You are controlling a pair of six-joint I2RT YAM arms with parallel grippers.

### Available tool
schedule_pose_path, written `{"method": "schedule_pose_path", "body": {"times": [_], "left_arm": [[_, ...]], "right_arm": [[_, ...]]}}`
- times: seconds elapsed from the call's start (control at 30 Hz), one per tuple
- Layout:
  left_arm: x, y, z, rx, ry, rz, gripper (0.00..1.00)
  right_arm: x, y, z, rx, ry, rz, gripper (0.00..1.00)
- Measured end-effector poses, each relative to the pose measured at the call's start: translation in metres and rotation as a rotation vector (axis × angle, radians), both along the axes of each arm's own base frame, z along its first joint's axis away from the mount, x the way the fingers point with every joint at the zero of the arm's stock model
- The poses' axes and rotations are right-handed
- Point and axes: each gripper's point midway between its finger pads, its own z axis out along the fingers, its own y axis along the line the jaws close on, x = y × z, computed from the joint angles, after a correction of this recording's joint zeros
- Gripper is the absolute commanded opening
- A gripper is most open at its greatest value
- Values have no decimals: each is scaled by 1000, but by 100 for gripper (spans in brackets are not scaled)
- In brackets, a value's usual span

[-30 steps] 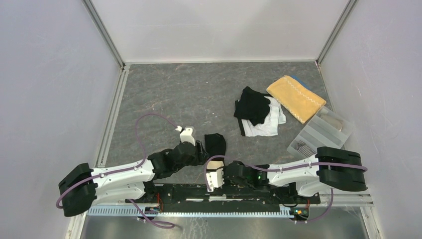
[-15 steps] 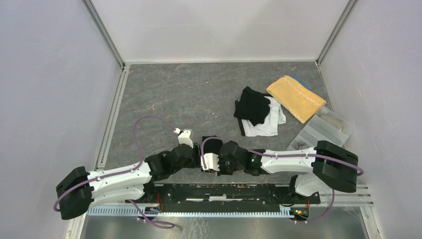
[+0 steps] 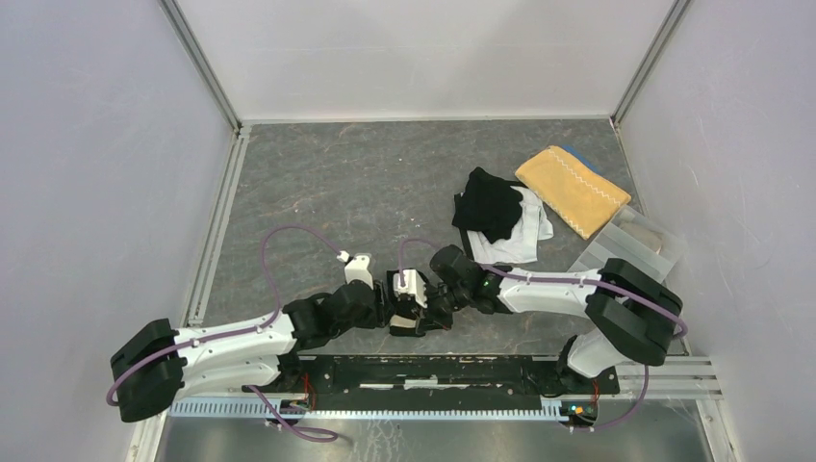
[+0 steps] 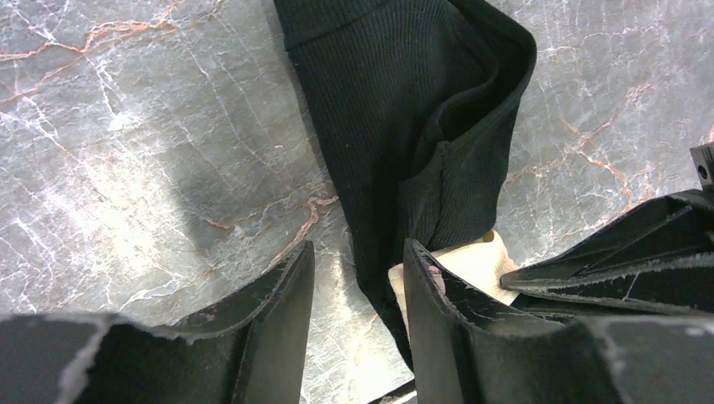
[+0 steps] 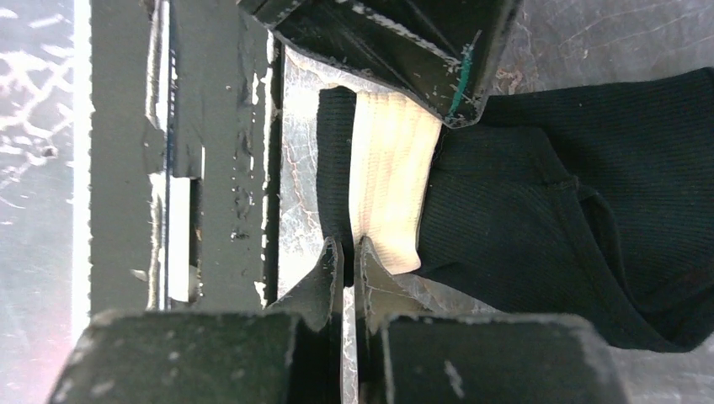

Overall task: Roll the underwear
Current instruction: Roll the underwear to the center of the board.

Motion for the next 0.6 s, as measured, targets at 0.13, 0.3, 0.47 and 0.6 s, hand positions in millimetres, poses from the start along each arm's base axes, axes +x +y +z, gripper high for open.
{"method": "schedule_pose_path", "body": {"times": [0.13,0.3,0.47,0.6], "left_arm": [[-1,2,-3,5,3,0,48],[-3,5,-6,9,5,0,47],[-4,8,-8,19,8,2,46],[-4,8,-9,25,10,4,46]], "right_arm": [[0,1,-1,10,111,-15,0],[4,3,2,20,211,-50,0],[12,8,6,15,294,-92,0],[18,13,7,-6,357,-135,0]]}}
